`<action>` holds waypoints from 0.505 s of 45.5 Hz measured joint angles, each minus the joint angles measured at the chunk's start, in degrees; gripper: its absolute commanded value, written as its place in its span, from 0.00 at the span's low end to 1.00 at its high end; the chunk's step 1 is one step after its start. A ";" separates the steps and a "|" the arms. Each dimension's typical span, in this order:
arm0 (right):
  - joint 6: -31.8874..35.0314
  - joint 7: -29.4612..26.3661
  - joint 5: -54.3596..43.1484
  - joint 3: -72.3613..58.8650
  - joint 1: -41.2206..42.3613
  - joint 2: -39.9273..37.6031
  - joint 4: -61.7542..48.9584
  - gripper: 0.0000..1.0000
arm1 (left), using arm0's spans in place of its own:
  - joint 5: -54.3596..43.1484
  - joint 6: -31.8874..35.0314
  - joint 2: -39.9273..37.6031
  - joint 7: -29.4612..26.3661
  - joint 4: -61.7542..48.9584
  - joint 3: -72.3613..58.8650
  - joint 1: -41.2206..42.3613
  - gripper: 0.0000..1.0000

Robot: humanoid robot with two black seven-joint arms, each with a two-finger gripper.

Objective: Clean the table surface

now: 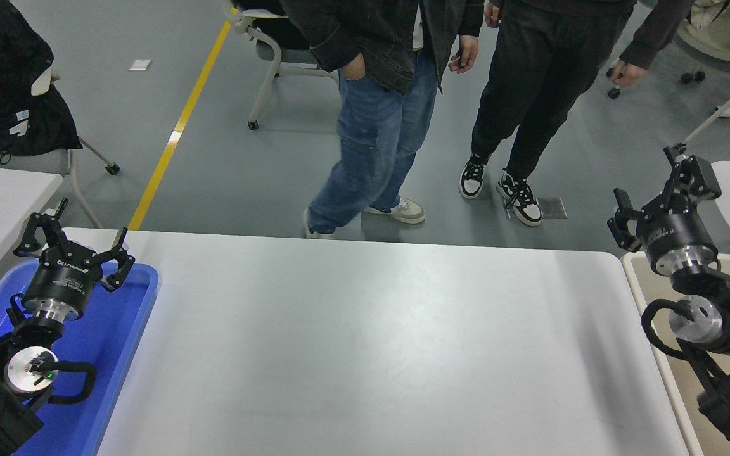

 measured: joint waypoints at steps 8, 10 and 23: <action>0.13 0.05 -0.13 0.63 -1.32 1.50 0.81 0.99 | 0.00 0.00 0.00 0.00 0.00 0.00 -0.02 1.00; 0.15 0.06 -0.22 0.68 -1.53 1.81 0.85 0.99 | 0.00 0.00 0.00 0.00 0.00 0.00 -0.02 1.00; 0.21 2.56 -1.18 0.76 -2.23 3.03 -1.34 0.99 | 0.00 0.00 0.00 0.00 0.00 0.00 -0.03 1.00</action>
